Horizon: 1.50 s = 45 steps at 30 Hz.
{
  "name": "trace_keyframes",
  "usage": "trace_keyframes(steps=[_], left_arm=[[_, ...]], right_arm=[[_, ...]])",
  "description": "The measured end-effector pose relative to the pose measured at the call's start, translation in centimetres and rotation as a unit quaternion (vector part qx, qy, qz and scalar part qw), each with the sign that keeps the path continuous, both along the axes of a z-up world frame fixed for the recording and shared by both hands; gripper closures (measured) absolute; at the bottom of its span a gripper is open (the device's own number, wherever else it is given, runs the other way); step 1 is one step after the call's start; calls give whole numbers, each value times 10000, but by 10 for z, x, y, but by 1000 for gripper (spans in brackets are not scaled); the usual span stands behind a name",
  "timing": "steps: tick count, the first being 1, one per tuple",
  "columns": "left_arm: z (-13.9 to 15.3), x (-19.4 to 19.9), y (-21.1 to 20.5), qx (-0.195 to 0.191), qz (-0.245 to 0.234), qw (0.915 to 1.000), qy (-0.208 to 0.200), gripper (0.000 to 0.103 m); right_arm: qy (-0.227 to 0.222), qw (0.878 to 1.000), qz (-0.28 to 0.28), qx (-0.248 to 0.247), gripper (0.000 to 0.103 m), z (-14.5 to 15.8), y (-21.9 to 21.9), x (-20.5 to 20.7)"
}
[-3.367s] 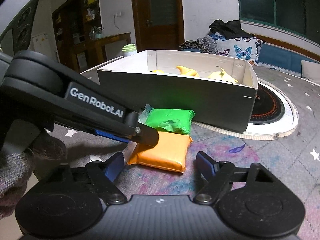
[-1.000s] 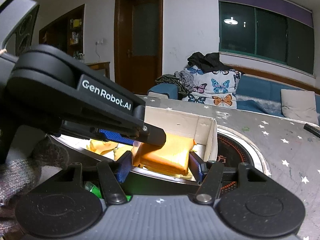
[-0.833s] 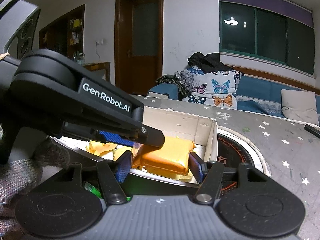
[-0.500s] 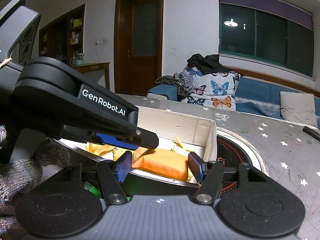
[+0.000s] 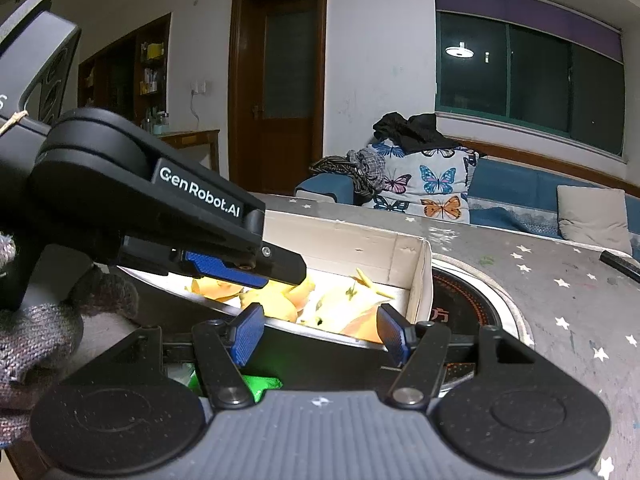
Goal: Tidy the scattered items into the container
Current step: 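Carry the orange packet into the white box and open the left gripper, then move the left gripper back to the green packet on the table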
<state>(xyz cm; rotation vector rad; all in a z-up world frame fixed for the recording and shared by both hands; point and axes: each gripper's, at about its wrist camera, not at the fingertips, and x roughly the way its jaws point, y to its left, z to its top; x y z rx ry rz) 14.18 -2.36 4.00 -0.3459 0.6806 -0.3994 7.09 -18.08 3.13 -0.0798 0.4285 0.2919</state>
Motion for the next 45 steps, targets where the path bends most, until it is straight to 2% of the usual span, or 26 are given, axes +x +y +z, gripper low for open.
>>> trace_keyframes(steps=[4, 15, 27, 45], left_arm=[[0, -8, 1, 110, 46, 9999, -14, 76], [1, -35, 8, 366, 265, 9988, -173, 76], [-12, -50, 23, 383, 468, 9982, 41, 76], [-33, -54, 33, 443, 670, 9954, 521, 73]], right_arm=[[-27, 10000, -3, 58, 30, 2, -1, -9], [31, 9999, 15, 156, 27, -1, -1, -22], [221, 9996, 94, 164, 26, -12, 6, -30], [362, 9991, 229, -3, 8, -24, 18, -38]])
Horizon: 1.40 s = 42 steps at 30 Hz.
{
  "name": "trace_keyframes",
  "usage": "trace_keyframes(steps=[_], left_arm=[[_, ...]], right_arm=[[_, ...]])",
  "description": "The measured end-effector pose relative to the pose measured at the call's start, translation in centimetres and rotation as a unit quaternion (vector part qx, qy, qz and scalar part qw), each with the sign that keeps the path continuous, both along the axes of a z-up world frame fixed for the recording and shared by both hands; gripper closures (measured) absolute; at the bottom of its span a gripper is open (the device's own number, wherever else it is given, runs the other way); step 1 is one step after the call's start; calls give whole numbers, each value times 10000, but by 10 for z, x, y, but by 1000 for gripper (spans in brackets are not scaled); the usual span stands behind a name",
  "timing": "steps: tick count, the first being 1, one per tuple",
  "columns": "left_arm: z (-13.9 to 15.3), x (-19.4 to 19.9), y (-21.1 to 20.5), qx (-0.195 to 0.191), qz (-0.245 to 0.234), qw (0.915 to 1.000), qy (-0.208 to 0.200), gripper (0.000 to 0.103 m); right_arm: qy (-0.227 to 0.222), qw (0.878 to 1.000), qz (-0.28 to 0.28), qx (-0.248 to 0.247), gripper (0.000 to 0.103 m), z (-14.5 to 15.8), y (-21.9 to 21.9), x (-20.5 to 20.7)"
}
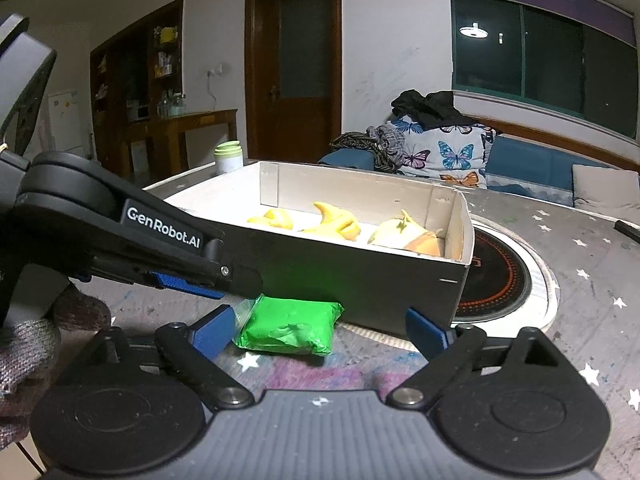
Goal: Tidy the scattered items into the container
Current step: 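Move the left gripper back to the green packet on the table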
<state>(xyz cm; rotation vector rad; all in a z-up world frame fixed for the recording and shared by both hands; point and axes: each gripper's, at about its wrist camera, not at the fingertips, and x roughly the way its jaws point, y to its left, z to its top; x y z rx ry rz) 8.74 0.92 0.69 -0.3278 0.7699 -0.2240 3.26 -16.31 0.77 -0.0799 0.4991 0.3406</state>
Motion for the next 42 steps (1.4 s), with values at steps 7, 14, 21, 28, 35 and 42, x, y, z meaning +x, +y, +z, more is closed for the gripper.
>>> trace_keyframes(steps=[7, 14, 21, 28, 35, 42], left_arm=[[-4, -1, 1, 8, 30, 10000, 75, 73], [-7, -1, 0, 78, 50, 9999, 126, 73], [-9, -1, 1, 163, 105, 9997, 169, 73], [-10, -1, 5, 112, 134, 9997, 174, 73], [-11, 2, 3, 87, 85, 9997, 191, 73], [-13, 5, 2, 64, 87, 9997, 223, 73]], right_arm=[[45, 10000, 60, -46, 7, -2, 3, -1], [81, 9999, 116, -84, 5, -5, 6, -2], [137, 9997, 157, -104, 4, -8, 10, -3], [200, 9995, 194, -124, 4, -11, 14, -3], [271, 9994, 188, -122, 4, -14, 14, 0], [319, 9992, 211, -112, 4, -17, 16, 2]])
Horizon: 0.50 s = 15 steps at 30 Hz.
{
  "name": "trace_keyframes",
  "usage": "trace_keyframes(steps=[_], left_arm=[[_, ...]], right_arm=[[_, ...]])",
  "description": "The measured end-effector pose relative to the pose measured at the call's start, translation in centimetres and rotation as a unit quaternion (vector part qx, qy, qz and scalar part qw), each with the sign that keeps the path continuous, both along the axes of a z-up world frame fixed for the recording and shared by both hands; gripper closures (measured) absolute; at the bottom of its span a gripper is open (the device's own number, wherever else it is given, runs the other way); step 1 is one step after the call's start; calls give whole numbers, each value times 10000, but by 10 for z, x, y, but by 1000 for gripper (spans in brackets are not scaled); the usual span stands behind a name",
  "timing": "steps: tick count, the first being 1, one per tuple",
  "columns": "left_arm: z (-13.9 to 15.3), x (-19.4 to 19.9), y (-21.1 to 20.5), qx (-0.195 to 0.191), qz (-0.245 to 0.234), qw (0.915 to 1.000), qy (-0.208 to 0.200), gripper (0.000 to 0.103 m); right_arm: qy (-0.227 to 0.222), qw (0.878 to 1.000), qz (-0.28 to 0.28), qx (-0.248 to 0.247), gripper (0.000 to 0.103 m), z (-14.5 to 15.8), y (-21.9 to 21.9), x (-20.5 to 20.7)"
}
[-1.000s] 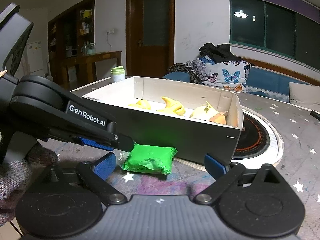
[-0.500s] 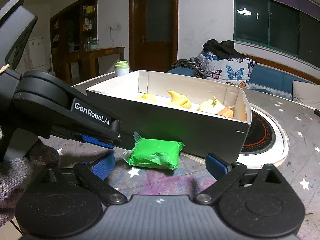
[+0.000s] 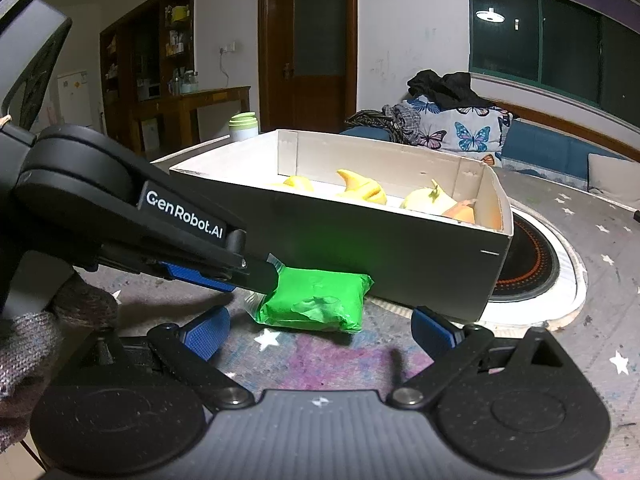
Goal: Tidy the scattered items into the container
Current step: 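Move the left gripper back to the green packet on the table, then close the left gripper on the green packet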
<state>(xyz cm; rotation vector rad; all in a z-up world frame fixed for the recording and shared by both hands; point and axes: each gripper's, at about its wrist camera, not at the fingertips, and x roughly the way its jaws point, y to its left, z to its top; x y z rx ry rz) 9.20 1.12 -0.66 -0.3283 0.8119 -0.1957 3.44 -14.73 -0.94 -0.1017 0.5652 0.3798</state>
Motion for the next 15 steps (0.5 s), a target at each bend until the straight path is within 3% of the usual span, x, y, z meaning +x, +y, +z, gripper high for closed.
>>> trace_keyframes(steps=[15], left_arm=[[-4, 10, 2, -318, -52, 9995, 50, 73]], right_arm=[[116, 9999, 43, 1, 14, -3, 5, 6]])
